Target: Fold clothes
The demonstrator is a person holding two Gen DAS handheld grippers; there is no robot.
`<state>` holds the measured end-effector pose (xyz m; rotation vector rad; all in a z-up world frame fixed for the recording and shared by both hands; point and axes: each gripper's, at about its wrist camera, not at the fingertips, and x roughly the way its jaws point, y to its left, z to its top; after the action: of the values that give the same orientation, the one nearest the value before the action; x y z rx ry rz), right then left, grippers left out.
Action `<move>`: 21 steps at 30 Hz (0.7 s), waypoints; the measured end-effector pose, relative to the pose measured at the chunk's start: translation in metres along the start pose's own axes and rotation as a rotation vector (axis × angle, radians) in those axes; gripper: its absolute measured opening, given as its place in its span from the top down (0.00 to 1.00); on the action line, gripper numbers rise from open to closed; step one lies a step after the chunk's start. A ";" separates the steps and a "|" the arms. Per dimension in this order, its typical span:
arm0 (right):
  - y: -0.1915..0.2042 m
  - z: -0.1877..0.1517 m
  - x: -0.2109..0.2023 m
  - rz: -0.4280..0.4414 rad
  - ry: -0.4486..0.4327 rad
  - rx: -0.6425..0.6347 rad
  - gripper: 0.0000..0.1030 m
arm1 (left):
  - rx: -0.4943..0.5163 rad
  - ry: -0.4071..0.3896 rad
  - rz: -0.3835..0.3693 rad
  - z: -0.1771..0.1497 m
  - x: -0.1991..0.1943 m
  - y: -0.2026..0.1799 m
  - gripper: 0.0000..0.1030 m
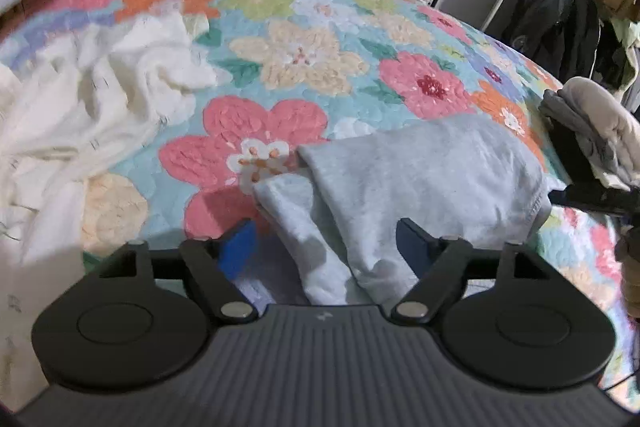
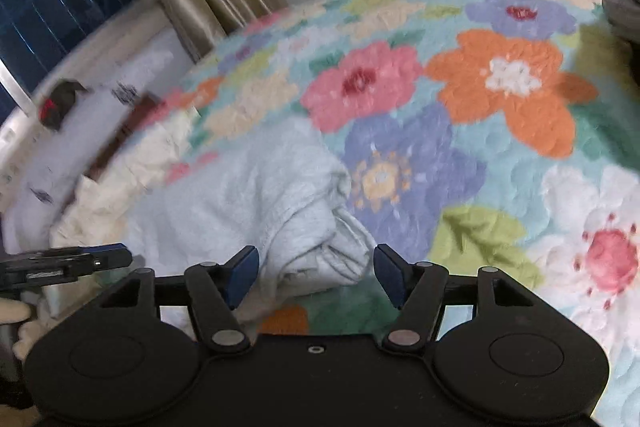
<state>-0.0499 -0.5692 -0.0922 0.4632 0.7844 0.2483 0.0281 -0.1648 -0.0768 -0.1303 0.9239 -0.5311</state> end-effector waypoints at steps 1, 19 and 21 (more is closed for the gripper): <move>-0.003 0.004 -0.002 0.045 -0.010 0.012 0.24 | -0.015 0.026 -0.010 0.000 0.007 0.002 0.24; -0.030 0.018 0.091 0.256 0.154 0.119 0.26 | -0.067 -0.053 -0.250 -0.012 0.064 0.011 0.60; -0.022 0.020 0.099 0.256 0.146 0.113 0.43 | -0.047 -0.070 -0.250 -0.011 0.057 0.007 0.69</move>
<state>0.0337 -0.5566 -0.1517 0.6594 0.8845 0.4814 0.0503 -0.1853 -0.1271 -0.3077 0.8569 -0.7323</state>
